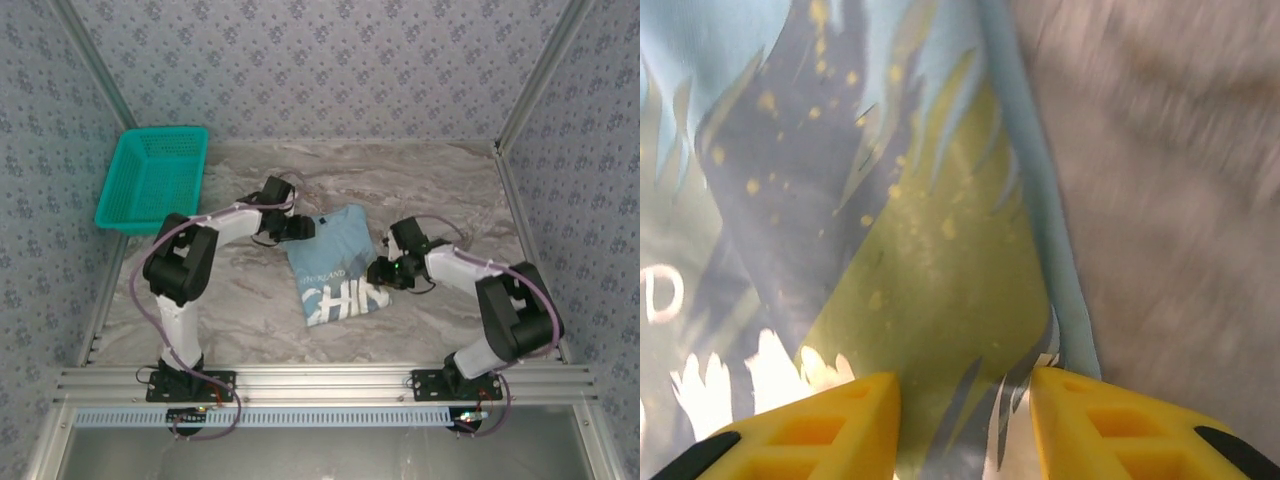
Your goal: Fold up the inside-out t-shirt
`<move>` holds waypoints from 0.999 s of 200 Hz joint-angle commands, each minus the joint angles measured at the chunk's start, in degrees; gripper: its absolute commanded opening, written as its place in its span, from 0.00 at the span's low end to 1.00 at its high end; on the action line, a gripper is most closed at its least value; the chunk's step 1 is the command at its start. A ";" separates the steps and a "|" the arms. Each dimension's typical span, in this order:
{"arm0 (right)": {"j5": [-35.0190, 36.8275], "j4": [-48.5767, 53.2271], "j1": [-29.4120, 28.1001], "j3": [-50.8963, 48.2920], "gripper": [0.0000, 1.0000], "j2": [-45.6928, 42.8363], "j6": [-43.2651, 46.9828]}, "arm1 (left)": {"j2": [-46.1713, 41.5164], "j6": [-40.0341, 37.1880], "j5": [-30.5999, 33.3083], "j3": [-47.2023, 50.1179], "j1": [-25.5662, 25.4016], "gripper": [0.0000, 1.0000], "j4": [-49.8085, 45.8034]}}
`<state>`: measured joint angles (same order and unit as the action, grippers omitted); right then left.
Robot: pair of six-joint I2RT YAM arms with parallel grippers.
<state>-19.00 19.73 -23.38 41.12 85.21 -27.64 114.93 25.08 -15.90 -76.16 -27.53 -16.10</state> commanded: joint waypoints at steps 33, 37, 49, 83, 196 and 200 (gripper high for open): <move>5.31 1.18 -0.54 2.50 0.50 -9.63 -0.43 | -2.30 -7.35 -1.30 -6.75 0.53 0.62 -2.36; 4.99 0.04 0.05 3.25 0.52 -9.24 0.21 | -3.44 -7.25 -1.01 -6.15 0.67 0.63 -1.72; 3.99 -3.93 1.89 6.08 0.56 -6.28 1.55 | -6.63 -6.66 0.40 -3.92 1.51 0.64 0.12; 1.57 -3.64 6.30 19.73 0.61 10.35 6.97 | -9.23 -3.30 1.00 0.99 7.43 0.69 -0.01; 0.02 3.16 7.17 40.12 0.68 32.09 14.17 | 3.76 -3.55 -10.59 -3.83 8.75 0.72 -1.80; -0.12 3.25 7.07 40.16 0.68 32.35 14.24 | 3.93 -3.42 -10.70 -3.70 8.58 0.72 -1.75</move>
<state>-18.74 19.51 -15.57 79.81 115.22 -15.51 116.81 22.33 -23.94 -78.65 -17.52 -16.75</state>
